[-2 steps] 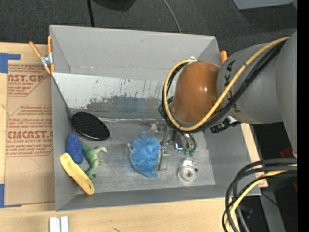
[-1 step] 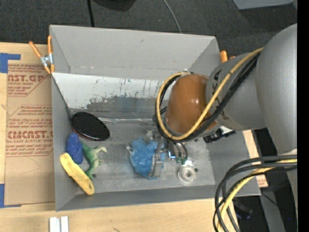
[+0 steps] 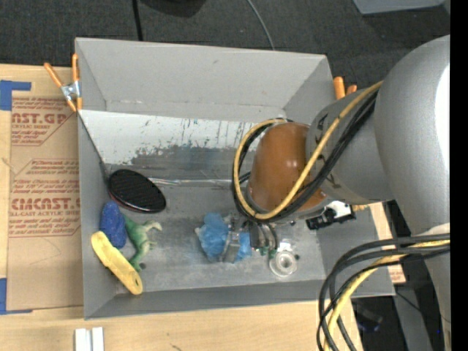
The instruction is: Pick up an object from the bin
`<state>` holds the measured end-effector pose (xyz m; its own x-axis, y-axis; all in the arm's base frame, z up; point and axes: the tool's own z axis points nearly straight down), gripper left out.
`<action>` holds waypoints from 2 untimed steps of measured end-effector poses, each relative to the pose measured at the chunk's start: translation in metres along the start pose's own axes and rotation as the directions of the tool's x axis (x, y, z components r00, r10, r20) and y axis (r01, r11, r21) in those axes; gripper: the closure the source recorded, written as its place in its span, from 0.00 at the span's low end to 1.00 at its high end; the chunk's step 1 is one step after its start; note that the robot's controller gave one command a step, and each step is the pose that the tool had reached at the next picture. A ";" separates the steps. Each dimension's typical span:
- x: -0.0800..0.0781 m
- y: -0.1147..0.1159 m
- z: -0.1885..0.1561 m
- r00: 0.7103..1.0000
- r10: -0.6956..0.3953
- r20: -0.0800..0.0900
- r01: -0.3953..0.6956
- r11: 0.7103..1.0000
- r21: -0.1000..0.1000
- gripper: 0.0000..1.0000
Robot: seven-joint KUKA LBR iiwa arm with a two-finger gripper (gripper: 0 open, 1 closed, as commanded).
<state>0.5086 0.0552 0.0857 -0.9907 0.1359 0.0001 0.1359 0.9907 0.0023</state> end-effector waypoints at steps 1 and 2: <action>0.000 0.000 0.000 1.000 0.000 0.000 0.000 1.000 0.000 1.00; -0.027 0.015 -0.169 1.000 -0.003 0.008 0.003 1.000 -0.003 1.00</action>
Offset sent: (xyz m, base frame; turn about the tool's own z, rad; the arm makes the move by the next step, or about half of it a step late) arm 0.0266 0.0104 0.1672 -0.0022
